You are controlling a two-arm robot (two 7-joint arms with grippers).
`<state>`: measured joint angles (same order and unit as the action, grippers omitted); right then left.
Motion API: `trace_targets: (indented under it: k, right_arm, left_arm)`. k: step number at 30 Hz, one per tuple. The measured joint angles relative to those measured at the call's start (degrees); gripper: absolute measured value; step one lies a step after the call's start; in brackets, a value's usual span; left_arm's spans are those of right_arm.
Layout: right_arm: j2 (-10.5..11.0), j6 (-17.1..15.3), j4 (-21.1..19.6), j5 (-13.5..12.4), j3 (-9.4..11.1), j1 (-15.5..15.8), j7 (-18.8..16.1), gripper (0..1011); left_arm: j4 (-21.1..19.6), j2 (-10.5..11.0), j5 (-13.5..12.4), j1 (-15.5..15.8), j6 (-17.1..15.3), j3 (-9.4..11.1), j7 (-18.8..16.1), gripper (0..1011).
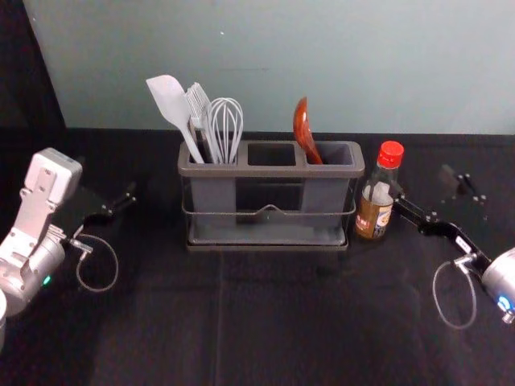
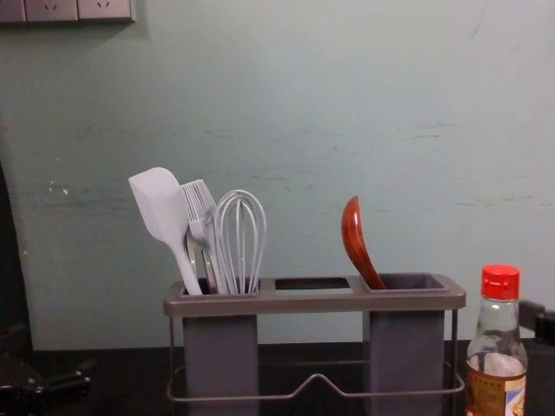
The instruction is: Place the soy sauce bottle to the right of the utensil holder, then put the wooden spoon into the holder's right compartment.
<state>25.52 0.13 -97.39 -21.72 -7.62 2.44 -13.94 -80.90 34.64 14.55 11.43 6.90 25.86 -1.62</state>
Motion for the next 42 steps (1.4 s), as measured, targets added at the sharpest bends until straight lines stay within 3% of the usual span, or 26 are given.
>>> trace_targets:
  k: [9,13,24,32,42]
  right_arm:
    - [-3.26,4.92,4.01,8.55,-0.24,-0.39,5.86,1002]
    - [-4.68,5.93,5.83,11.04,-0.08,-1.33,8.06,1003]
    - [-7.72,5.95,11.06,14.85,0.21,-6.05,10.40,1003]
    - [-10.23,5.33,17.61,18.52,-0.62,-11.86,11.46,1003]
    - [-11.33,5.46,19.96,21.66,-0.69,-14.04,12.32,1003]
  left_arm:
    - [0.00,0.00,0.00,0.00,0.00,0.00,0.00,1005]
    - [0.00,0.00,0.00,0.00,0.00,0.00,0.00,1005]
    - [0.00,0.00,0.00,0.00,0.00,0.00,0.00,1005]
    - [0.00,0.00,0.00,0.00,0.00,0.00,0.00,1005]
    - [0.00,0.00,0.00,0.00,0.00,0.00,0.00,1005]
